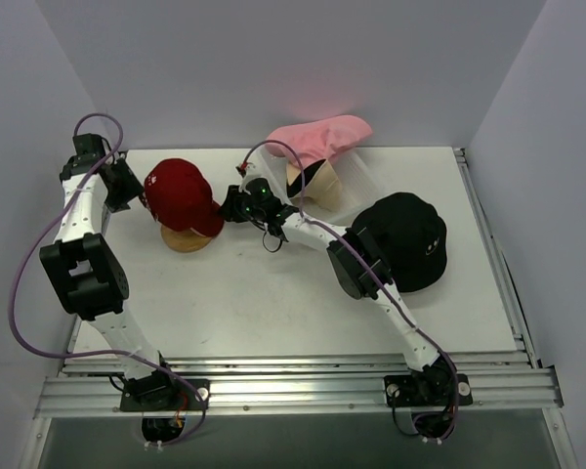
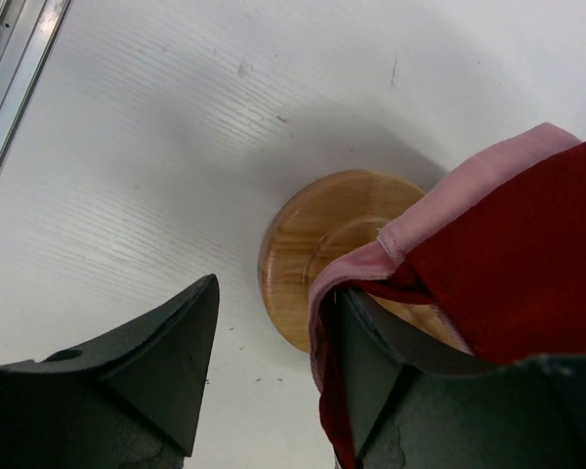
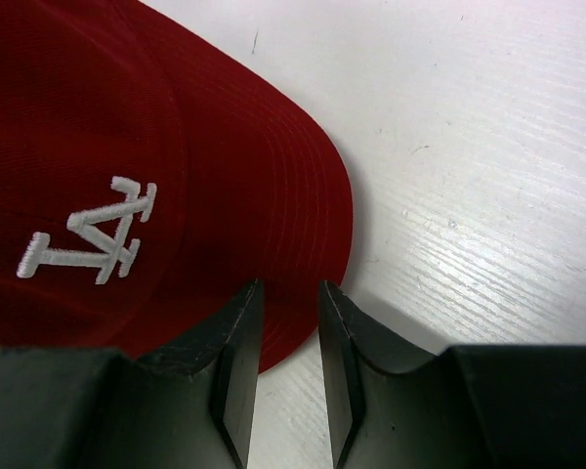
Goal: Stack the hats
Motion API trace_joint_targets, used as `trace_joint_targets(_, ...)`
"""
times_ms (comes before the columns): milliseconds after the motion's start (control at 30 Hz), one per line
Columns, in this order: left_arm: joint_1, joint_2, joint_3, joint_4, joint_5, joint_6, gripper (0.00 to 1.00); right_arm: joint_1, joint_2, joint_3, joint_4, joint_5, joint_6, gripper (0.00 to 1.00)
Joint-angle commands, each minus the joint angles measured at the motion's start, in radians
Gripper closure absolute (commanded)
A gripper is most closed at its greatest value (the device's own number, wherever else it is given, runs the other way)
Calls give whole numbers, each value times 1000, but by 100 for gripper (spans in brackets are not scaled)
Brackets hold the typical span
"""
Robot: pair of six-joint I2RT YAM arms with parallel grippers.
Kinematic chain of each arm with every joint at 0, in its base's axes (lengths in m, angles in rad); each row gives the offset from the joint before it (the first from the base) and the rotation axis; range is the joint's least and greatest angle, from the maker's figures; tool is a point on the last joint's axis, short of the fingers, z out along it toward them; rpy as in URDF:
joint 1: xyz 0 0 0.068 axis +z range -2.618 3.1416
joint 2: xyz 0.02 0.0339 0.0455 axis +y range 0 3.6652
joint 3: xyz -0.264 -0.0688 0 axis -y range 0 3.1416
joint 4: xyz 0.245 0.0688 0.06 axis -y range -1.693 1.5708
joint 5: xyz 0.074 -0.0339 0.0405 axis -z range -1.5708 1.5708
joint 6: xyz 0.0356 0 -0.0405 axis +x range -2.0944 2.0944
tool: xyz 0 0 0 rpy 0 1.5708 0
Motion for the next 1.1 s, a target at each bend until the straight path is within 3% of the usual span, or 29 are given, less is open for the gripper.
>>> trace_joint_targets(0, 4, 28, -6, 26, -44, -8, 41, 22, 15, 38, 46, -23, 11, 75)
trace_joint_targets(367, 4, -39, 32, 0, -33, -1, 39, 15, -30, 26, 18, -4, -16, 74)
trace_joint_targets(500, 6, -90, 105, -40, -13, 18, 34, -10, -96, -8, -9, 8, -44, 74)
trace_joint_targets(767, -3, -225, 115, -43, -146, 35, 4, -55, -264, -64, -98, -10, -137, 73)
trace_joint_targets(1067, -149, -433, 60, -9, -201, 38, 6, -62, -487, -124, -242, 74, -242, 69)
